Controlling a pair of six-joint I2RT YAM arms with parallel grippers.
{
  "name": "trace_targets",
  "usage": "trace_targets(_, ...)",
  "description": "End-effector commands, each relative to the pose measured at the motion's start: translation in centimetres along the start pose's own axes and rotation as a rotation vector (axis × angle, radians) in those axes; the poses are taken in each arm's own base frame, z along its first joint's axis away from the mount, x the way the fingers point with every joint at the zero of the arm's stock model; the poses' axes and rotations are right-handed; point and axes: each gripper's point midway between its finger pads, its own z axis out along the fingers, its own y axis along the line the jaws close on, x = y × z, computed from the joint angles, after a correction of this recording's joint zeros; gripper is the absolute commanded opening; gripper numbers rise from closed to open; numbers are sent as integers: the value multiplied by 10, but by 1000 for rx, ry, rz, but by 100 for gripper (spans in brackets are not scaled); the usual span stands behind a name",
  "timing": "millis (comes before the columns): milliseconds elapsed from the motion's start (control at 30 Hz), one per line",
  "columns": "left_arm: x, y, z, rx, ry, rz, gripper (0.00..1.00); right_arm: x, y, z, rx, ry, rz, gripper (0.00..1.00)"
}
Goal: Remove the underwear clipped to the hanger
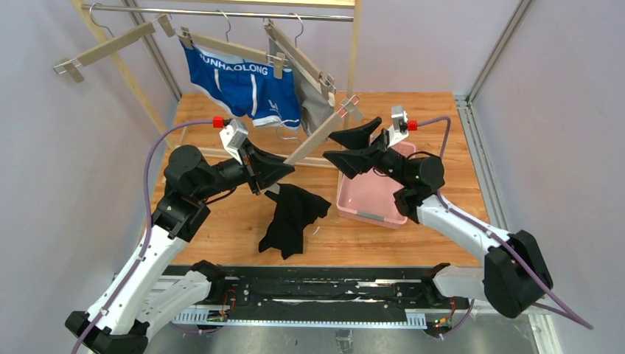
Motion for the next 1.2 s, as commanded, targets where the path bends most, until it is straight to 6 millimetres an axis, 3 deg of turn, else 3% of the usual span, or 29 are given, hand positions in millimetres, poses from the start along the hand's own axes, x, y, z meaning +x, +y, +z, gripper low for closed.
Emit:
trace_targets(0, -35, -28, 0, 126, -138, 24, 0, -48, 45, 21, -211, -174, -20, 72)
trace_targets(367, -34, -29, 4, 162, -175, -5, 0, -44, 54, 44, -268, -171, -22, 71)
trace_targets(667, -40, -26, 10, 177, -231, -33, 0, -43, 55, 57, -292, -168, 1, 51)
trace_targets(733, -41, -26, 11, 187, -240, -47, 0, -43, 56, 59, -298, -165, 3, 41)
trace_targets(833, -40, -24, 13, 187, -251, -56, 0, -42, 57, 62, -304, -154, 9, 2)
trace_targets(900, -40, -22, 13, 173, -258, -69, 1, -41, 57, 62, -297, -154, 6, 1)
trace_targets(1167, -29, -5, 8, 58, -229, -52, 45, -44, 60, 58, -279, -153, -15, 1)
